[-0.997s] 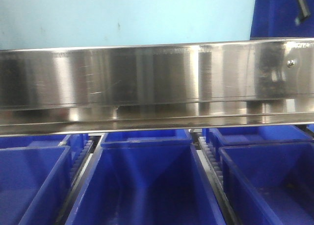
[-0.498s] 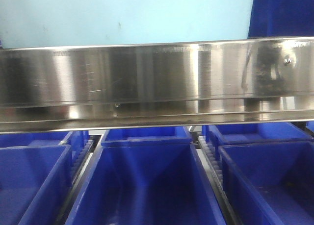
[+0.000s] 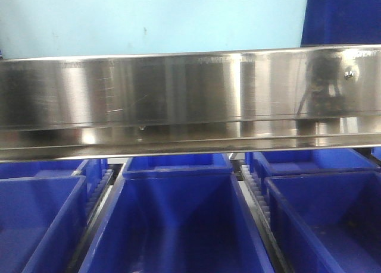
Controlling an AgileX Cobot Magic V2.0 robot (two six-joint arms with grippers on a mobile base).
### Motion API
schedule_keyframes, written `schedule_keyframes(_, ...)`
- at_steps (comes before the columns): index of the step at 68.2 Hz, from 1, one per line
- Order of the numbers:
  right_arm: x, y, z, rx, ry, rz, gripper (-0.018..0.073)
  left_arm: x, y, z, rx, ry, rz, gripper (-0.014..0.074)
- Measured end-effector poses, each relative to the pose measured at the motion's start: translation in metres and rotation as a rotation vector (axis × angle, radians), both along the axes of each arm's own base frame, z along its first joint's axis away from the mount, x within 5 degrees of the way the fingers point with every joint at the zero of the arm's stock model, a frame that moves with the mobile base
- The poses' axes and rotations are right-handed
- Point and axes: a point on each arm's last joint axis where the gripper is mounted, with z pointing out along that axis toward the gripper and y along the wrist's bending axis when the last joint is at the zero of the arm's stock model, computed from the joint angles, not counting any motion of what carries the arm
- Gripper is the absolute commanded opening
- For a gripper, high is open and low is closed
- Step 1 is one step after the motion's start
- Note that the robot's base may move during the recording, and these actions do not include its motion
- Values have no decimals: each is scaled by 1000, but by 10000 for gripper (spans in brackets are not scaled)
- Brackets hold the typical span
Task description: Move two blue bins to right shelf middle
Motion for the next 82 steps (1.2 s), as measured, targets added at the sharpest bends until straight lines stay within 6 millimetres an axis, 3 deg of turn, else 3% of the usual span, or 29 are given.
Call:
schedule_keyframes(11, 1, 1, -7, 1, 11, -4, 491, 4, -1, -11, 15, 53, -4, 517)
schedule_keyframes(20, 2, 1, -9, 9, 12, -5, 374, 6, -2, -16, 17, 83, -4, 435)
schedule_keyframes(27, 2, 2, -10, 14, 16, -5, 156, 5, -2, -17, 20, 93, -6, 246)
schedule_keyframes(37, 1, 3, -9, 33, 23, 4, -169, 6, -3, -19, 15, 103, -7, -102)
schedule_keyframes(67, -1, 4, -7, 44, 27, 8, -154, 7, -3, -19, 7, 102, 1, -111)
schedule_keyframes(82, -9, 1, 4, 70, 1, 5, -154, -4, 0, -4, -3, 51, 2, -111)
